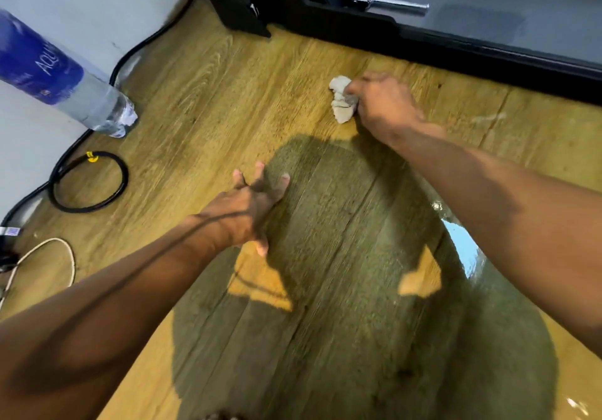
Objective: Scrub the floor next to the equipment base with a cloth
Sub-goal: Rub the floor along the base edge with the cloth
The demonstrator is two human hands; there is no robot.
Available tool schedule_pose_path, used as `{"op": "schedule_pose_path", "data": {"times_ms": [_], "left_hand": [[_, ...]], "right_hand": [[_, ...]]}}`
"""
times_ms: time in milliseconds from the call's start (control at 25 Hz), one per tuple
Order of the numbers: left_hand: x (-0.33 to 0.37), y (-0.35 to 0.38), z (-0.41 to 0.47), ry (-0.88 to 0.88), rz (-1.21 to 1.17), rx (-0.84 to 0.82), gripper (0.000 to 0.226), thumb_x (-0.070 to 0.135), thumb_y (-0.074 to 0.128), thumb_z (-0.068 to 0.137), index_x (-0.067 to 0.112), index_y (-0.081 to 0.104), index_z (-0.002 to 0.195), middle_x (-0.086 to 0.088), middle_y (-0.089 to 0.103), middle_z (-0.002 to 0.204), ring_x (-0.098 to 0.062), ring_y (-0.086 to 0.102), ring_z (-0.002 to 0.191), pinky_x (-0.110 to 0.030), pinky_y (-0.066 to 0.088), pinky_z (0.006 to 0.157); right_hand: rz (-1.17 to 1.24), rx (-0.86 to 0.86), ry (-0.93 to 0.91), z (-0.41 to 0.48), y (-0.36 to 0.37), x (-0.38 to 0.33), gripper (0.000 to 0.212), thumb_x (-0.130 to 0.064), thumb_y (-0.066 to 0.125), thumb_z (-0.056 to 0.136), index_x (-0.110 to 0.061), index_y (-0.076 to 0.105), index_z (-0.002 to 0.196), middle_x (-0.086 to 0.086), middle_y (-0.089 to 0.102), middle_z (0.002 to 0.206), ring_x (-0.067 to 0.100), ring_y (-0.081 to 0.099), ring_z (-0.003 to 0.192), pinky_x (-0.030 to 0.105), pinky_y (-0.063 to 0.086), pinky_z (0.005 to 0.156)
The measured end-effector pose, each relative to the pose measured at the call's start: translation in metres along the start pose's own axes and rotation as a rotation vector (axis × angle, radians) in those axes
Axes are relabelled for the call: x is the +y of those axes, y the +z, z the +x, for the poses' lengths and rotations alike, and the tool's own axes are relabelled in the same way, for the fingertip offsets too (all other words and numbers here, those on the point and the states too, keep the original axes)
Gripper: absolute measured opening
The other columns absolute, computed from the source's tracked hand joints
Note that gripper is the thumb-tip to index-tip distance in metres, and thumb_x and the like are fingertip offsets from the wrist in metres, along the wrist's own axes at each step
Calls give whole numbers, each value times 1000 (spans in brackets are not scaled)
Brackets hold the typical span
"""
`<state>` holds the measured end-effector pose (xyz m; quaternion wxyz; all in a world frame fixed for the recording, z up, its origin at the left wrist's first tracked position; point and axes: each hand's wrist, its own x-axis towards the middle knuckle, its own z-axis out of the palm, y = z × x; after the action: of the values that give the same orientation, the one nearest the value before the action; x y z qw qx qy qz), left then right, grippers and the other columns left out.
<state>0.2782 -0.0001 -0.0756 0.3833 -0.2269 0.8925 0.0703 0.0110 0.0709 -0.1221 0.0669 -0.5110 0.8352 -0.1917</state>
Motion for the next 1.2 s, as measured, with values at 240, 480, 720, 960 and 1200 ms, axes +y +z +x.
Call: {"op": "schedule_pose_path", "data": {"times_ms": [240,480,720,960,1200], "left_hand": [[3,-2,-4,-8,-44,-9,126,38,82,70,32,-15,150,-22,-28,152,-54,-9,137,-55,29,109],[5,-4,-4,-10,-29,-4,127,37,82,70,30,-17,149,-23,-29,151,-55,-13,136,-62,26,108],[7,-5,2,-22,-41,-23,134,31,87,63,26,-15,150,-25,-24,152,-54,-14,137,-65,21,108],[2,-1,3,-2,-37,9,131,36,87,63,27,-10,151,-24,-21,153,-58,-8,136,-64,22,108],[-3,0,3,37,15,49,133,48,84,61,29,-12,150,-23,-17,155,-58,1,137,-63,33,104]], "right_hand": [[35,1,36,-10,5,-25,35,-4,44,91,-14,59,121,15,53,130,34,48,120,41,42,99],[-8,-81,2,-20,2,-31,38,-12,45,90,-21,56,125,14,52,132,34,50,119,44,43,97],[87,-216,-219,-97,21,-72,37,-9,45,93,-21,58,125,5,56,124,26,47,115,39,39,96],[-28,-114,-105,-114,11,-97,35,-4,55,87,-17,60,119,8,60,117,28,54,107,39,45,88],[13,-144,-59,-142,5,-106,34,-11,55,92,-16,58,126,5,59,124,25,53,112,39,46,93]]}}
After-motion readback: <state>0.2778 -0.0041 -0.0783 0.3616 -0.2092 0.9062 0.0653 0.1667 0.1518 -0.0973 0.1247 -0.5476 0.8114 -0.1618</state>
